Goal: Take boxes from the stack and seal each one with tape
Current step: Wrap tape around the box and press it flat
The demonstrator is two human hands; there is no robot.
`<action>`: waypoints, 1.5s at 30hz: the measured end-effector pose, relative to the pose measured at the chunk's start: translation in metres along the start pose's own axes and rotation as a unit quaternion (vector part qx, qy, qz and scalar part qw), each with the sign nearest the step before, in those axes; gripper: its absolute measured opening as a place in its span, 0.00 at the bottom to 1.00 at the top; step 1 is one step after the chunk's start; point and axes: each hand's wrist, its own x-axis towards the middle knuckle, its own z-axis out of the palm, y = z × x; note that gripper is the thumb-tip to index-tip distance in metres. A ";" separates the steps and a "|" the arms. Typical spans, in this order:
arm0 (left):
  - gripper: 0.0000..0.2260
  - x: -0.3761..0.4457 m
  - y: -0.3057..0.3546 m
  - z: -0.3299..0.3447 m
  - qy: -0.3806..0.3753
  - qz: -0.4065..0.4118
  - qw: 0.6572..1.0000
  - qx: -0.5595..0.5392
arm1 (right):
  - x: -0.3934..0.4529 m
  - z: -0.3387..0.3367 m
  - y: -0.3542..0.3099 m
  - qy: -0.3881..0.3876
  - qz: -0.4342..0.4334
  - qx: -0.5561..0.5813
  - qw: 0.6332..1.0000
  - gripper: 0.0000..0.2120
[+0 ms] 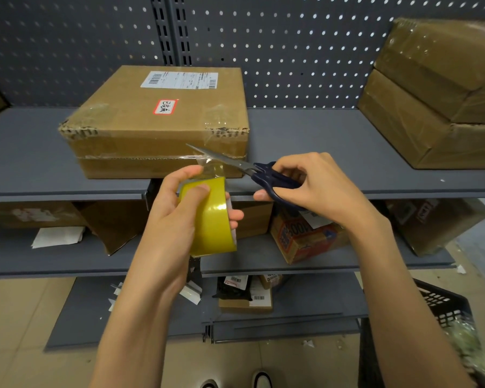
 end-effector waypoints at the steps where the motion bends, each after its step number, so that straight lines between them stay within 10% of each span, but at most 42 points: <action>1: 0.11 -0.002 0.002 -0.002 0.006 0.005 1.000 -0.005 | 0.000 -0.001 -0.003 0.004 -0.005 0.009 1.000 0.23; 6: 0.10 -0.008 0.007 -0.007 0.027 0.025 0.999 -0.017 | 0.000 0.000 -0.016 0.021 -0.021 0.052 0.998 0.18; 12: 0.11 -0.007 0.007 -0.005 0.011 0.014 1.000 -0.016 | 0.005 -0.005 -0.011 0.236 0.092 0.060 0.966 0.14; 19: 0.12 -0.004 0.006 0.011 -0.024 0.002 0.999 -0.026 | 0.009 0.002 0.022 0.165 0.226 -0.144 0.949 0.11; 27: 0.12 0.004 0.001 0.028 -0.073 -0.015 0.997 -0.005 | 0.009 0.012 0.024 0.153 0.192 -0.209 0.947 0.12; 32: 0.11 0.008 -0.002 0.029 -0.074 -0.017 0.997 0.007 | 0.006 0.001 0.011 0.250 0.043 0.092 0.963 0.07; 35: 0.11 0.009 -0.002 0.026 -0.083 -0.017 0.996 0.013 | 0.005 -0.007 -0.009 0.144 -0.051 0.287 0.945 0.09; 45: 0.11 0.002 0.005 0.018 -0.126 -0.009 0.991 0.045 | 0.015 0.004 -0.006 -0.017 -0.081 0.228 0.970 0.09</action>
